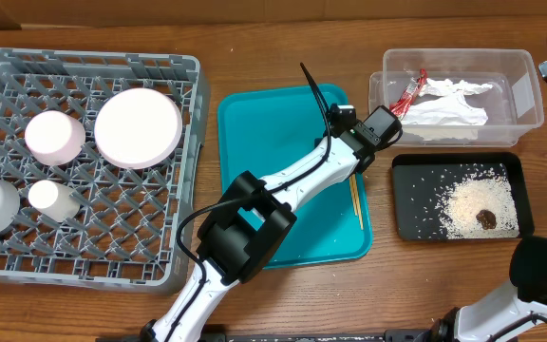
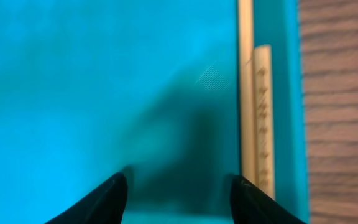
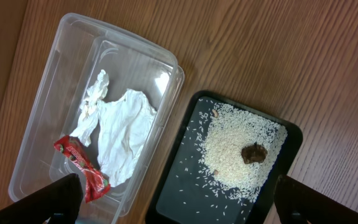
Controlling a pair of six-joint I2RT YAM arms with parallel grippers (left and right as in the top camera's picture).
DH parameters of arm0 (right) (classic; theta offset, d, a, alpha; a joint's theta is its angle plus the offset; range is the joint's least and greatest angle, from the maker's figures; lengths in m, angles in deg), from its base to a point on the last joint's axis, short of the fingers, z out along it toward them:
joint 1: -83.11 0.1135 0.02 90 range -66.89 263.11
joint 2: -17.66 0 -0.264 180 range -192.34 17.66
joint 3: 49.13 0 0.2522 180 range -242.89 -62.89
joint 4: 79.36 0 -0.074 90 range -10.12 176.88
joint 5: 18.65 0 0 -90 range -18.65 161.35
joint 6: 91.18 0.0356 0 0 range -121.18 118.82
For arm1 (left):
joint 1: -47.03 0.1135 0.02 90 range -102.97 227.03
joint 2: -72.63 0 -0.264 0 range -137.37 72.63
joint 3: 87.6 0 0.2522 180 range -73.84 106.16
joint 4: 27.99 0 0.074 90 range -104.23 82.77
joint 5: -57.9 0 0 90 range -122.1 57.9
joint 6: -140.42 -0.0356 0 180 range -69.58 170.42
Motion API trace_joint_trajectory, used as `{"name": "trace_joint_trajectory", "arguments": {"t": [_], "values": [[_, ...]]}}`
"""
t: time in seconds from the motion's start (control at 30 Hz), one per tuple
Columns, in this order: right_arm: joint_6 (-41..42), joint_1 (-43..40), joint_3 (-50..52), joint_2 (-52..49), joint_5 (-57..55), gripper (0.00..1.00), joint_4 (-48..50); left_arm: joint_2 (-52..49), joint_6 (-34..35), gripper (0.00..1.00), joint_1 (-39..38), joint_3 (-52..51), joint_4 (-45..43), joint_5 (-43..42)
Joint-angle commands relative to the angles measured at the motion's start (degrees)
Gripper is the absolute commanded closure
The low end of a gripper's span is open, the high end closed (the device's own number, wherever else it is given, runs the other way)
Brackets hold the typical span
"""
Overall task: Sort waste into correct bins and load items into the dishwasher
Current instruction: 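Close the left gripper on one wooden chopstick and lift it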
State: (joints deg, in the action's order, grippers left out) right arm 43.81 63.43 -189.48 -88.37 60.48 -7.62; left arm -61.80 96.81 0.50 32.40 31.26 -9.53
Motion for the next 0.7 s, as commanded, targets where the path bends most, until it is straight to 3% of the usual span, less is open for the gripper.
{"name": "trace_joint_trajectory", "arguments": {"t": [0.0,0.17,0.5,0.67], "values": [[-0.04,0.07,-1.18,0.42,-0.44,0.0,0.17,-0.37,0.33,0.45,-0.42,2.71,2.27,0.02],[-0.04,0.07,-1.18,0.42,-0.44,0.0,0.17,-0.37,0.31,0.45,-0.44,6.86,3.63,-0.17],[-0.04,0.07,-1.18,0.42,-0.44,0.0,0.17,-2.73,0.59,0.47,-0.42,5.55,2.43,-0.2],[-0.07,0.07,-1.18,0.42,-0.44,0.0,0.17,-6.25,0.57,0.47,-0.39,5.55,2.67,-4.11]]}}
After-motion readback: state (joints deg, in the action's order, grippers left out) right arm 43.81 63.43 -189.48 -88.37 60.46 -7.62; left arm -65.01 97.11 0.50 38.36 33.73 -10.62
